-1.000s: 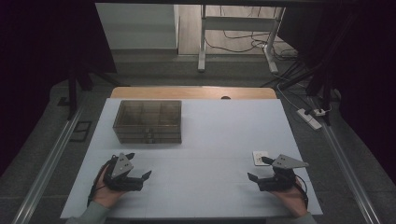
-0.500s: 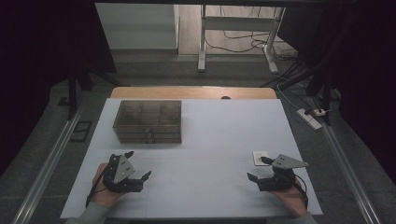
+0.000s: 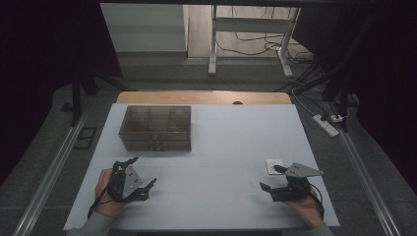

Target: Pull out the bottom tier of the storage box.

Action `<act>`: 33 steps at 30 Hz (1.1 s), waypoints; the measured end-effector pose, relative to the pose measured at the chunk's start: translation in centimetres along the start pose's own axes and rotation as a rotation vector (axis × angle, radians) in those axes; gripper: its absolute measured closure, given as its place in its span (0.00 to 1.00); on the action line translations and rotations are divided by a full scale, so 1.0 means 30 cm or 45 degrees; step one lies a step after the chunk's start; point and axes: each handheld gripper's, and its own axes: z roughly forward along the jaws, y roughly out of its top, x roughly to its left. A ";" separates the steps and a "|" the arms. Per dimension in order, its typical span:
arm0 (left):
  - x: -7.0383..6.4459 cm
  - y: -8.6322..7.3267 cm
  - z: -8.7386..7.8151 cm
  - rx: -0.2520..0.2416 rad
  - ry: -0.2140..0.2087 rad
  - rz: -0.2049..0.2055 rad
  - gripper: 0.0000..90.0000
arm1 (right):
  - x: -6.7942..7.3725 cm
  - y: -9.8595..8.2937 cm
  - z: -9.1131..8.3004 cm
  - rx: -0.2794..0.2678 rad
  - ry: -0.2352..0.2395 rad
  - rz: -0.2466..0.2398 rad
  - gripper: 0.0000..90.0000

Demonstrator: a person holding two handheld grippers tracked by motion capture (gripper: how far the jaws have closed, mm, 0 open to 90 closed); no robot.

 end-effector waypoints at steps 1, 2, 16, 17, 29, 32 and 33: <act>-0.004 0.001 0.006 -0.004 0.007 0.032 0.14 | 0.001 -0.001 -0.004 0.005 -0.005 -0.002 0.12; -0.004 0.001 0.006 -0.004 0.007 0.032 0.14 | 0.001 -0.001 -0.004 0.005 -0.005 -0.002 0.12; -0.021 -0.002 0.043 0.045 0.129 0.226 0.15 | 0.003 -0.010 -0.022 -0.007 -0.014 0.007 0.12; -0.024 -0.002 0.044 0.044 0.137 0.240 0.15 | 0.003 -0.010 -0.021 -0.006 -0.014 0.007 0.12; -0.035 -0.012 0.051 0.058 0.203 0.353 0.16 | 0.003 -0.011 -0.020 0.000 -0.014 0.004 0.12; -0.038 -0.015 0.053 0.053 0.216 0.370 0.17 | 0.003 -0.012 -0.019 0.002 -0.015 0.002 0.12; -0.038 -0.015 0.052 0.056 0.220 0.379 0.17 | 0.004 -0.012 -0.019 -0.001 -0.015 0.002 0.12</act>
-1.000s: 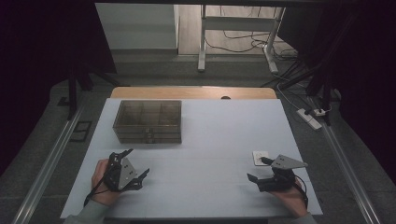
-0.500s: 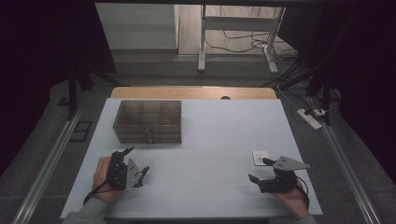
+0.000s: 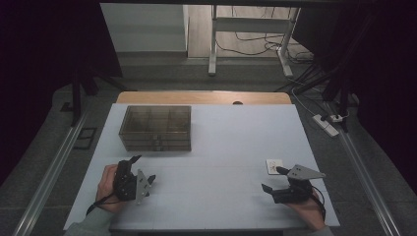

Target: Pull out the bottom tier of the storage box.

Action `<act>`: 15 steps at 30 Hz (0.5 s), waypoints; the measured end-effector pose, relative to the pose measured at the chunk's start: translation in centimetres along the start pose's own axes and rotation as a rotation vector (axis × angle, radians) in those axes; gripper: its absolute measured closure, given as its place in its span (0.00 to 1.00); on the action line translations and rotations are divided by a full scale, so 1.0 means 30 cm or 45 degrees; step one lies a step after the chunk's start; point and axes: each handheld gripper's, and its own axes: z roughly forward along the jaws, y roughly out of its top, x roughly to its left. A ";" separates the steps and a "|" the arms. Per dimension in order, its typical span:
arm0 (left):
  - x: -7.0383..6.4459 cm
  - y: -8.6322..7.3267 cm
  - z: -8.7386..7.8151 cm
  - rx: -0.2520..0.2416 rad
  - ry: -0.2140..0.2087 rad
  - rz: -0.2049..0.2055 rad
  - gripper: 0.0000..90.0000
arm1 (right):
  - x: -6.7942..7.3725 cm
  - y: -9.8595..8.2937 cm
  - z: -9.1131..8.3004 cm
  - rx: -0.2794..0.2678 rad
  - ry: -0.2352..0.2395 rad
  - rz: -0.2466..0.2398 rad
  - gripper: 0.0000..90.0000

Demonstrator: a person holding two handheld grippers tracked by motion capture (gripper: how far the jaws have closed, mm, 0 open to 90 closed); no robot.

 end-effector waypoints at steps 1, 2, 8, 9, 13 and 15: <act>-0.001 0.000 -0.001 0.001 0.006 0.008 0.17 | 0.000 0.000 0.000 0.000 0.000 -0.001 0.12; -0.004 0.000 0.001 -0.002 0.015 0.022 0.17 | 0.000 0.000 0.000 0.001 0.000 -0.002 0.12; -0.011 0.000 0.005 0.005 0.055 0.084 0.18 | 0.000 0.000 0.002 0.004 -0.001 -0.003 0.12; -0.011 0.000 0.005 0.005 0.055 0.084 0.18 | 0.000 0.000 0.002 0.004 -0.001 -0.003 0.12; -0.012 0.000 0.011 0.002 0.068 0.101 0.18 | 0.000 0.000 0.002 0.004 0.000 -0.003 0.12; -0.011 0.000 0.012 0.012 0.068 0.111 0.18 | 0.001 -0.001 0.002 0.006 0.001 -0.004 0.12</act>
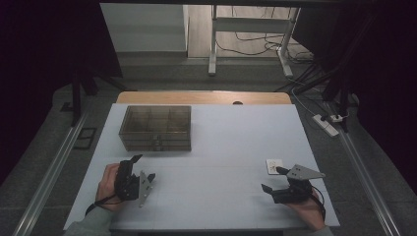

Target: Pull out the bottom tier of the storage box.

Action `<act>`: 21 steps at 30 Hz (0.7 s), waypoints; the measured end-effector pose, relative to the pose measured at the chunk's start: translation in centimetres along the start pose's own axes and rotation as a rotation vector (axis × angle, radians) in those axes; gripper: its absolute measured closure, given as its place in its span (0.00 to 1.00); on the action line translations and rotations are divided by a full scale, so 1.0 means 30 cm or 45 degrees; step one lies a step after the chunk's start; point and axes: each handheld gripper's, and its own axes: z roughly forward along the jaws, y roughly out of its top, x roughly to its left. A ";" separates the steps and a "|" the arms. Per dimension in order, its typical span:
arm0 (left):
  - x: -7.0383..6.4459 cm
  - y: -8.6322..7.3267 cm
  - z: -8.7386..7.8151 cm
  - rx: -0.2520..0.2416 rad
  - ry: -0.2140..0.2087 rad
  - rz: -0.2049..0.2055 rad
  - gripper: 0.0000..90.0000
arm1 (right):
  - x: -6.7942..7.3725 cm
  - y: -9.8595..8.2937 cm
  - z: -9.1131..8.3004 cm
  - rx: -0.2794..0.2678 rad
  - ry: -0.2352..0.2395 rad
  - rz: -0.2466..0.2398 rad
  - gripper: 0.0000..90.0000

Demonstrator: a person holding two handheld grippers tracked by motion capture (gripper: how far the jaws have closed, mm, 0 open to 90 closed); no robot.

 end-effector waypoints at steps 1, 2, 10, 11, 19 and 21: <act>-0.002 -0.001 0.005 -0.002 0.001 -0.004 0.18 | 0.000 0.000 0.000 0.001 0.000 0.000 0.12; 0.000 0.000 0.006 0.007 0.003 0.004 0.18 | 0.000 0.000 0.000 0.002 -0.002 -0.001 0.12; -0.001 -0.001 0.023 0.031 0.031 0.007 0.20 | 0.001 0.000 0.001 0.006 -0.004 -0.003 0.12; -0.002 -0.001 0.028 0.028 0.033 0.013 0.20 | 0.000 0.000 0.001 0.006 -0.004 -0.003 0.12; -0.011 0.003 0.041 0.019 0.052 0.044 0.21 | 0.000 -0.001 0.003 0.012 -0.002 -0.006 0.12; -0.012 0.006 0.045 0.019 0.053 0.052 0.21 | 0.000 -0.001 0.003 0.013 -0.001 -0.006 0.12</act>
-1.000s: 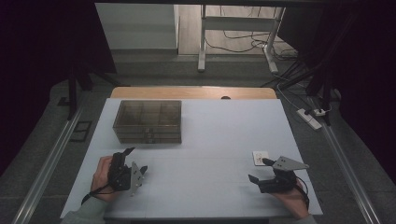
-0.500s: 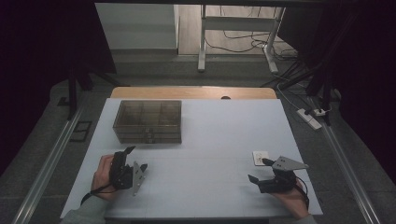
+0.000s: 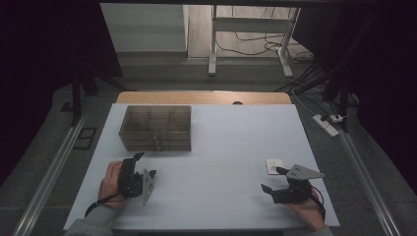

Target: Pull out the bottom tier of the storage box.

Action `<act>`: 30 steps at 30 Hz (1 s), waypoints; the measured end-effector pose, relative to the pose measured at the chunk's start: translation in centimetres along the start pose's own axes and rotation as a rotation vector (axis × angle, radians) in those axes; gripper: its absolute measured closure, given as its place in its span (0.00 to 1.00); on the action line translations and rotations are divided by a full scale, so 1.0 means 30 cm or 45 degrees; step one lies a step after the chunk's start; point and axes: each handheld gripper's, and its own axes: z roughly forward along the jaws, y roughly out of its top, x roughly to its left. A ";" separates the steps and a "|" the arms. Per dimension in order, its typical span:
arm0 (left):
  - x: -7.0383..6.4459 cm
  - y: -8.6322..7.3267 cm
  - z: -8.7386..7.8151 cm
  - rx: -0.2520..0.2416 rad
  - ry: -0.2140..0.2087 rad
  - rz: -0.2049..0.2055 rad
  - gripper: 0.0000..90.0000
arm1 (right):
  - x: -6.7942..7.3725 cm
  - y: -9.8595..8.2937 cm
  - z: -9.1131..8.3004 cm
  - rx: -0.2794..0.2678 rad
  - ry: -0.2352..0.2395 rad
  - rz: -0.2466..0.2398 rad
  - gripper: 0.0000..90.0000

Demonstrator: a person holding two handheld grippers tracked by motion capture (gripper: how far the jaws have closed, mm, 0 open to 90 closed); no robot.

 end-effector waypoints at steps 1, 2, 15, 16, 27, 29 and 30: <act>-0.001 0.000 0.001 0.001 0.002 0.004 0.21 | 0.000 0.000 0.001 0.001 0.001 0.000 0.12; -0.001 0.000 0.004 -0.004 0.003 0.006 0.21 | 0.000 0.000 0.001 0.002 0.001 0.000 0.12; 0.003 -0.003 0.034 0.002 0.039 0.037 0.22 | 0.000 -0.001 0.003 0.009 -0.003 -0.001 0.12; 0.003 -0.004 0.037 0.000 0.043 0.041 0.22 | 0.000 -0.001 0.003 0.009 -0.003 -0.001 0.12; 0.010 -0.011 0.060 0.007 0.059 0.039 0.23 | -0.001 -0.002 0.005 0.011 -0.001 -0.002 0.12; 0.011 -0.011 0.063 0.007 0.058 0.039 0.23 | -0.001 -0.002 0.005 0.012 -0.002 -0.002 0.12; 0.011 -0.010 0.065 0.006 0.058 0.038 0.23 | 0.000 -0.002 0.005 0.012 -0.002 -0.002 0.12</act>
